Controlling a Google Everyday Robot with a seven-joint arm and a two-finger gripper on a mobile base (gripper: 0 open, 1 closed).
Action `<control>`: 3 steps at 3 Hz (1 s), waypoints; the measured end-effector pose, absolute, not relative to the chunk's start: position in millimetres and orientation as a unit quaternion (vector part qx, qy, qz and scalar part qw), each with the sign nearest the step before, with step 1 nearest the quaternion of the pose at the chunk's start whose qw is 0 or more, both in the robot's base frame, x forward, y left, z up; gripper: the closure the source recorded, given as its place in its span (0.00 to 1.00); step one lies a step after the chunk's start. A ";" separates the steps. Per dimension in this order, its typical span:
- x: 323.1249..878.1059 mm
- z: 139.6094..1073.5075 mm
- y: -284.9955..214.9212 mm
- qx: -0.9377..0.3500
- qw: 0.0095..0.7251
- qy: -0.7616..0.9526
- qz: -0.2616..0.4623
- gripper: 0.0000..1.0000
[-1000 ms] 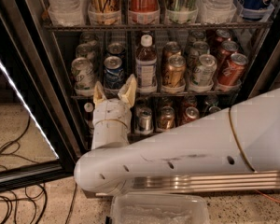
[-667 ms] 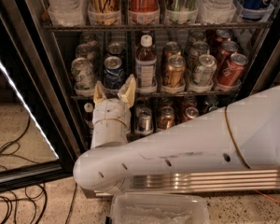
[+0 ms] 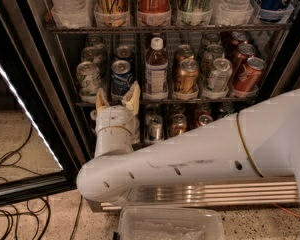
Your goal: Pick pepsi can from middle shelf of fridge
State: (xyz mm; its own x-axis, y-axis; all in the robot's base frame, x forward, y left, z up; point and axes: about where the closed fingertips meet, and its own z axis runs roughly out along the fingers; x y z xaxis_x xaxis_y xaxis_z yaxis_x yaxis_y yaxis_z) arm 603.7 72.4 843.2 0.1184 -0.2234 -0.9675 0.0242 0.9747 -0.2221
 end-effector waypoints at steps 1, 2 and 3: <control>610.2 843.7 74.7 -0.073 0.747 0.657 -0.071 0.32; 621.8 850.3 69.6 -0.066 0.758 0.645 -0.071 0.32; 633.2 854.1 63.4 -0.059 0.766 0.636 -0.074 0.32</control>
Offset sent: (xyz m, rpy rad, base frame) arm 0.0333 -0.0103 0.0134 0.0381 -0.0868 -0.0018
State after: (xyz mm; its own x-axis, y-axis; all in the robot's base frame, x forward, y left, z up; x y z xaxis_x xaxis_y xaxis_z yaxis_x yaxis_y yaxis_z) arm 633.2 63.4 854.1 0.1801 -0.1879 -0.9655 0.0381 0.9822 -0.1840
